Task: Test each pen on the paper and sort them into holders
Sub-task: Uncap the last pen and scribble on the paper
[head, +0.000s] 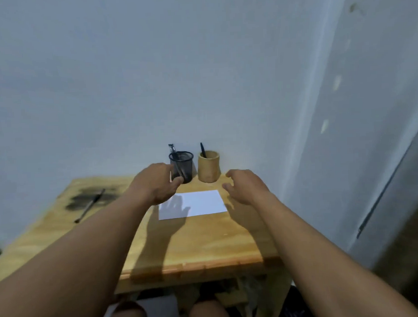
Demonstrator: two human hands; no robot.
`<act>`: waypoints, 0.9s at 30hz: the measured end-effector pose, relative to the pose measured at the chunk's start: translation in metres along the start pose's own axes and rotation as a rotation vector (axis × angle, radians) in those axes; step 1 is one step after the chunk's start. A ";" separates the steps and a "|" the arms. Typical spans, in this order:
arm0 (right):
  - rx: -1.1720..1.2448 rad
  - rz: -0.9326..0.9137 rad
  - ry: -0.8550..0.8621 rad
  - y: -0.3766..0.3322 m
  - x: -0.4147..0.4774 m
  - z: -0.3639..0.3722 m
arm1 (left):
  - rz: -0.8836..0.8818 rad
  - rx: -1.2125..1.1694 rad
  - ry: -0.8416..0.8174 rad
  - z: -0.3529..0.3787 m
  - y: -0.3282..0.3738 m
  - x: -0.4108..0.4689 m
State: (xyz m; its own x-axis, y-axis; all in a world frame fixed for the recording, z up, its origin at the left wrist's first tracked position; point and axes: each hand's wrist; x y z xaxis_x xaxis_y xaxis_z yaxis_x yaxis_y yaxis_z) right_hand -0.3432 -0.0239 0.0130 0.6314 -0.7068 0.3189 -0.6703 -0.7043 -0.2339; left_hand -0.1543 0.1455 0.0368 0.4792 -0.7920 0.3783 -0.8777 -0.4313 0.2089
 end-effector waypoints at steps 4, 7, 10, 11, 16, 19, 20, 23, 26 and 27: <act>0.068 -0.124 -0.064 -0.066 0.018 0.021 | -0.132 0.058 0.043 -0.015 -0.054 -0.022; 0.133 -0.220 -0.096 -0.111 0.027 0.044 | -0.237 0.070 0.060 -0.018 -0.090 -0.040; 0.168 -0.307 -0.149 -0.153 0.033 0.067 | -0.301 0.090 0.072 -0.016 -0.124 -0.059; 0.176 -0.327 -0.169 -0.166 0.034 0.075 | -0.321 0.092 0.081 -0.015 -0.134 -0.065; 0.274 -0.370 -0.219 -0.222 0.035 0.119 | -0.447 0.100 0.062 0.003 -0.178 -0.088; 0.308 -0.423 -0.214 -0.249 0.036 0.143 | -0.484 0.136 0.081 0.016 -0.197 -0.096; 0.309 -0.448 -0.224 -0.256 0.038 0.150 | -0.485 0.148 0.095 0.019 -0.201 -0.097; 0.286 -0.522 -0.243 -0.272 0.051 0.170 | -0.470 0.176 0.148 0.029 -0.210 -0.098; 0.259 -0.567 -0.252 -0.283 0.060 0.185 | -0.467 0.207 0.210 0.034 -0.212 -0.097; 0.253 -0.574 -0.252 -0.285 0.062 0.187 | -0.468 0.214 0.227 0.035 -0.212 -0.097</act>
State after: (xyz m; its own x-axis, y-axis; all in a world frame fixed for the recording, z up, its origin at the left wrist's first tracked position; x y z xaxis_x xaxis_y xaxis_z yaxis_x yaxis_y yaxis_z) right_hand -0.0401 0.1207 -0.0728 0.9525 -0.1878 0.2398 -0.1086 -0.9449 -0.3088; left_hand -0.0148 0.2983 -0.0751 0.7855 -0.3924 0.4785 -0.5408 -0.8112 0.2225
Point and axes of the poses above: each hand's wrist, its own x-axis towards the middle knuckle, its own z-axis out of the palm, y = z × x, and after that the axes turned 8 degrees about y, right-handed
